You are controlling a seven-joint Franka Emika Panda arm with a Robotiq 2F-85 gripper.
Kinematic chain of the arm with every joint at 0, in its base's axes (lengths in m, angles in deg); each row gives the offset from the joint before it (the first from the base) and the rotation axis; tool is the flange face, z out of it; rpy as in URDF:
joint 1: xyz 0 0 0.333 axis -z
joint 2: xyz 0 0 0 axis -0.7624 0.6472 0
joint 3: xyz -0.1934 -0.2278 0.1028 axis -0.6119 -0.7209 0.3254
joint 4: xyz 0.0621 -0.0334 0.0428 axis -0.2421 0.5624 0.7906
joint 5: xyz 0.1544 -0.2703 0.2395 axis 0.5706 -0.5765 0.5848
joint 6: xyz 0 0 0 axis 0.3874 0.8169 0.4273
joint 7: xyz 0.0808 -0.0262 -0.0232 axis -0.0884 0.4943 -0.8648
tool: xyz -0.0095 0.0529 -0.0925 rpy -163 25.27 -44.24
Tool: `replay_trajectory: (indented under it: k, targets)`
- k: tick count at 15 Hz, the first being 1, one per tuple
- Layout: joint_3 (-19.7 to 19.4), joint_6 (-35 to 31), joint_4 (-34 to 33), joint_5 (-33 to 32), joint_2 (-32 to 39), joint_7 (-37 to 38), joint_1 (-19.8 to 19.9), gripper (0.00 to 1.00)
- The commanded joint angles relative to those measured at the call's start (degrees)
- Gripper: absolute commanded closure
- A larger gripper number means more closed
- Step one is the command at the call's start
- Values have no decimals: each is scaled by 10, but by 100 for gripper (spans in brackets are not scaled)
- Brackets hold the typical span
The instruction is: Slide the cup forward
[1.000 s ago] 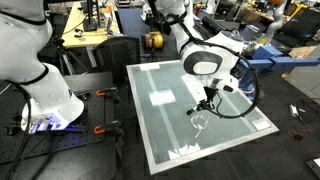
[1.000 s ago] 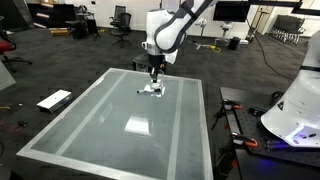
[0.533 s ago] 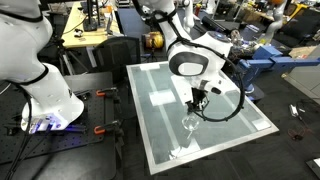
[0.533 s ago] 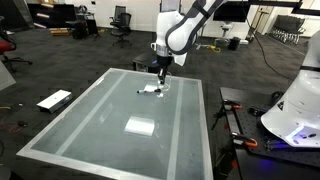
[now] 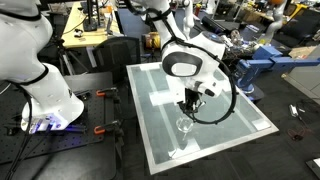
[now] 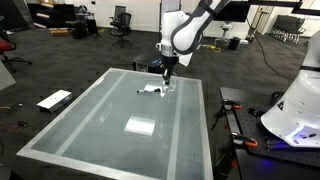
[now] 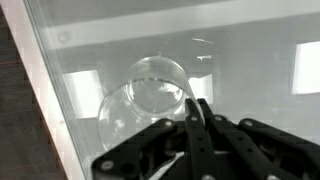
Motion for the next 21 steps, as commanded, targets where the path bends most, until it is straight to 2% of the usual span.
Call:
replay_trajectory:
  k: [1,3,4,7,12,15,21]
  targets:
    - [-9,-7,26,2,-22,18,-9,99]
    - [-10,-5,25,-1,-23,21,-11,92]
    - [-10,-5,24,-1,-23,21,-11,78]
    - [-12,-4,24,-3,-24,28,-14,63]
    - [-18,-12,33,-14,-37,51,-24,22]
    - [-27,-14,46,-27,-57,68,-33,1]
    - [-22,-15,86,-25,-117,53,-35,0]
